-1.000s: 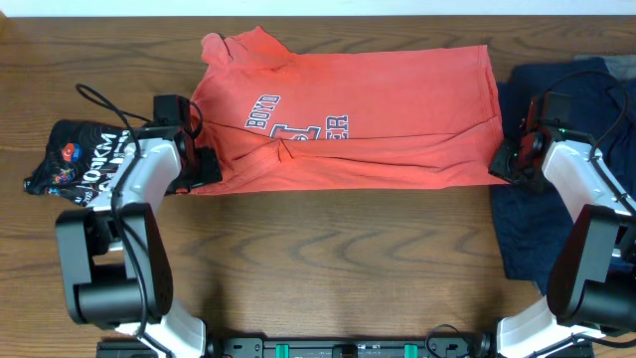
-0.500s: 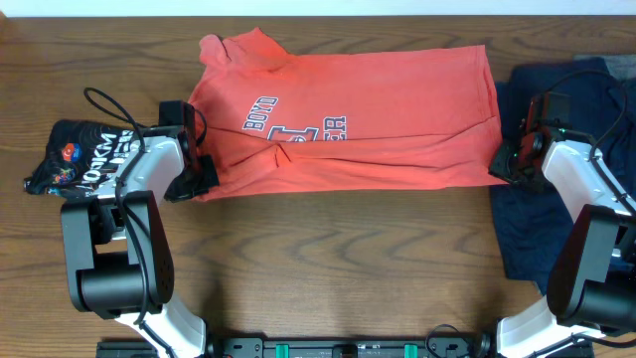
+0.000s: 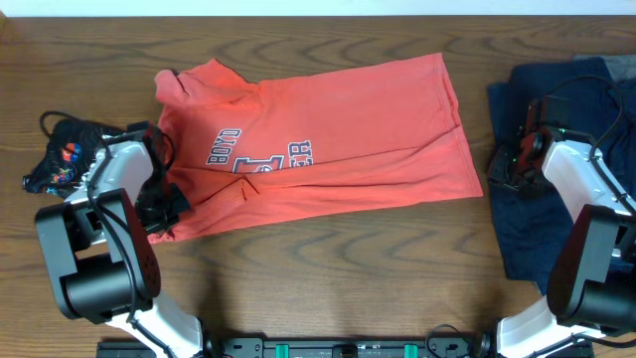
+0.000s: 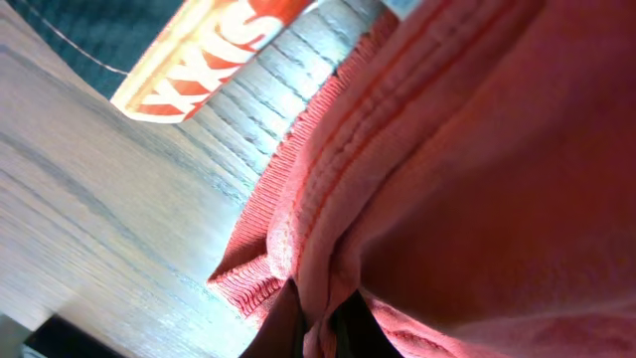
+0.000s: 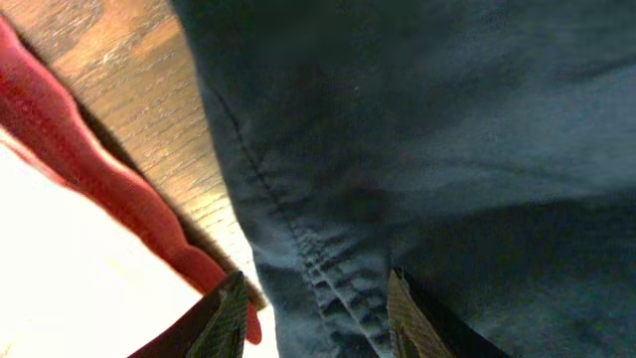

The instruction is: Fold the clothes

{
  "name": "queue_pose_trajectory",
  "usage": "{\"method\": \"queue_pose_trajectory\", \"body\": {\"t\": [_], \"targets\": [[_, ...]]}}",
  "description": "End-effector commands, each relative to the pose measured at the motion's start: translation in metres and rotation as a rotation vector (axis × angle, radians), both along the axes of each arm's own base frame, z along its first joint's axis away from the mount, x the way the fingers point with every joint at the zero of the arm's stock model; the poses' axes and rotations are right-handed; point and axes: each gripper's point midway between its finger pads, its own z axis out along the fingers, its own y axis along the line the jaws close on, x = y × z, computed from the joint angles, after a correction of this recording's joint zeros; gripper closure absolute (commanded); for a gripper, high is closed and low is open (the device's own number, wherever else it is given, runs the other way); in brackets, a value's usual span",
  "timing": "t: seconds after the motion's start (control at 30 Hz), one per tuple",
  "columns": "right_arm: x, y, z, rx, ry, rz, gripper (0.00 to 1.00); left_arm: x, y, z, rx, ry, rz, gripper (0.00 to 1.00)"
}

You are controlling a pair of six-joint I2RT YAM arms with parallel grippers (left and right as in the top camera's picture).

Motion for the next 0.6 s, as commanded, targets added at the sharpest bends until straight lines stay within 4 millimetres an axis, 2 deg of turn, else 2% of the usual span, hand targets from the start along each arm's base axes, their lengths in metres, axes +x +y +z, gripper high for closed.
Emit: {"method": "queue_pose_trajectory", "body": {"t": [0.0, 0.07, 0.13, 0.17, 0.27, 0.33, 0.43, 0.57], "targets": [[0.003, 0.009, 0.007, 0.030, -0.020, 0.054, 0.56, -0.002, -0.004, -0.004, -0.017, 0.010, 0.015, 0.87], [0.009, 0.008, 0.018, 0.024, -0.047, 0.058, 0.56, 0.002, -0.004, 0.000, -0.013, -0.007, 0.011, 0.76], [0.018, 0.008, 0.032, 0.020, -0.094, 0.082, 0.58, 0.008, -0.003, 0.007, -0.006, -0.037, 0.011, 0.60], [0.027, 0.012, 0.044, 0.036, -0.136, 0.124, 0.60, 0.012, -0.003, 0.012, -0.006, -0.063, 0.012, 0.50], [0.045, 0.031, 0.077, 0.100, -0.233, 0.262, 0.63, 0.024, -0.012, 0.028, -0.056, -0.154, 0.003, 0.35], [0.051, 0.036, 0.095, 0.109, -0.250, 0.292, 0.63, 0.033, -0.019, 0.039, -0.093, -0.223, -0.022, 0.32], [0.056, 0.047, 0.114, 0.103, -0.258, 0.344, 0.57, 0.047, -0.029, 0.060, -0.144, -0.339, -0.079, 0.28], [0.057, 0.070, 0.118, 0.104, -0.257, 0.422, 0.55, 0.064, -0.044, 0.088, -0.182, -0.477, -0.152, 0.27]]}}
